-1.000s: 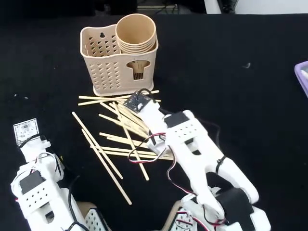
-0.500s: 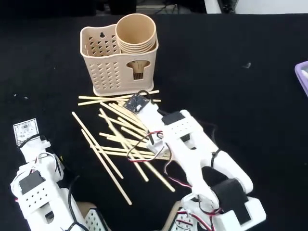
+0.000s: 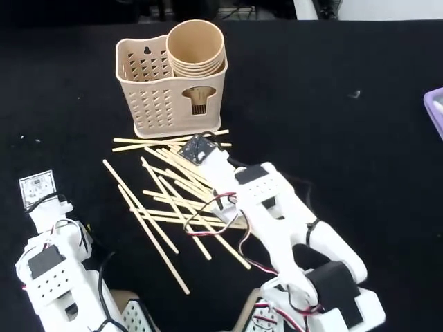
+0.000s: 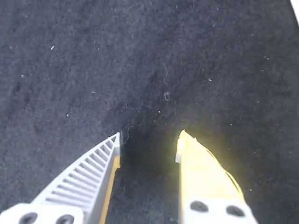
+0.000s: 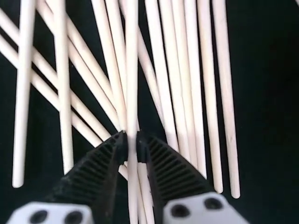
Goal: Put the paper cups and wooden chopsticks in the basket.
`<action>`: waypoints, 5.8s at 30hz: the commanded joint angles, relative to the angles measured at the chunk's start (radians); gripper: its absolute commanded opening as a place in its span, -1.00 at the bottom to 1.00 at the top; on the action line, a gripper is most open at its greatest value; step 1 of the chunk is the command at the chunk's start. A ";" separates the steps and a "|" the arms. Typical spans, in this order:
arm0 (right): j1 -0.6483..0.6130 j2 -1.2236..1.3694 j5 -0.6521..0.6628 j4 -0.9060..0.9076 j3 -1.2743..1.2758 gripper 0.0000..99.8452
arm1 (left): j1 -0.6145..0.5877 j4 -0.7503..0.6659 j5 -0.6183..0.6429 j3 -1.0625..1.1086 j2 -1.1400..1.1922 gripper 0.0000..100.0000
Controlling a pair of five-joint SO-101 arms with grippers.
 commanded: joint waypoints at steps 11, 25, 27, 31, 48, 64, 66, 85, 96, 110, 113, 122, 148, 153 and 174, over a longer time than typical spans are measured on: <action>-0.018 0.047 0.002 -0.037 0.028 -0.77 | 0.007 -0.005 0.006 -0.002 -0.011 -0.60; -0.017 -0.355 0.009 0.235 -0.048 -0.98 | 0.007 -0.005 0.006 -0.002 -0.011 -0.60; -0.017 -0.381 0.009 0.232 -0.036 -0.98 | 0.007 -0.005 0.006 -0.002 -0.011 -0.60; -0.021 -0.384 0.009 0.186 -0.010 -0.98 | 0.007 -0.005 0.006 -0.002 -0.011 -0.60; 0.032 -0.343 0.253 -0.121 0.111 -0.98 | 0.007 -0.005 0.006 -0.002 -0.011 -0.60; 0.021 -0.045 0.256 -0.118 0.007 -0.80 | 0.005 -0.005 0.006 -0.002 -0.011 -0.60; 0.021 -0.035 0.256 -0.117 0.008 -0.83 | 0.005 -0.005 0.006 -0.002 -0.011 -0.60; 0.020 -0.346 0.247 0.008 0.097 -0.97 | 0.005 -0.005 0.006 -0.002 -0.011 -0.60; -0.196 -0.291 0.107 0.127 0.102 -0.67 | 0.005 -0.005 0.006 -0.002 -0.011 -0.60; -0.250 -0.285 0.029 -0.037 0.214 -0.67 | 0.005 -0.005 0.006 -0.002 -0.011 -0.60; -0.250 -0.285 0.023 -0.068 0.246 -0.67 | 0.005 -0.005 0.006 -0.002 -0.011 -0.60; -0.250 -0.286 0.029 -0.069 0.278 -0.85 | 0.005 -0.005 0.006 -0.002 -0.011 -0.60; -0.244 -0.295 -0.012 0.155 -0.094 -0.98 | 0.005 -0.003 0.006 -0.001 -0.011 -0.60; -0.252 -0.366 -0.032 0.229 -0.288 -0.98 | 0.005 -0.003 0.006 -0.001 -0.011 -0.60; -0.295 -0.140 -0.175 -0.895 -0.613 -0.98 | 0.012 -0.005 0.006 0.008 -0.011 -0.60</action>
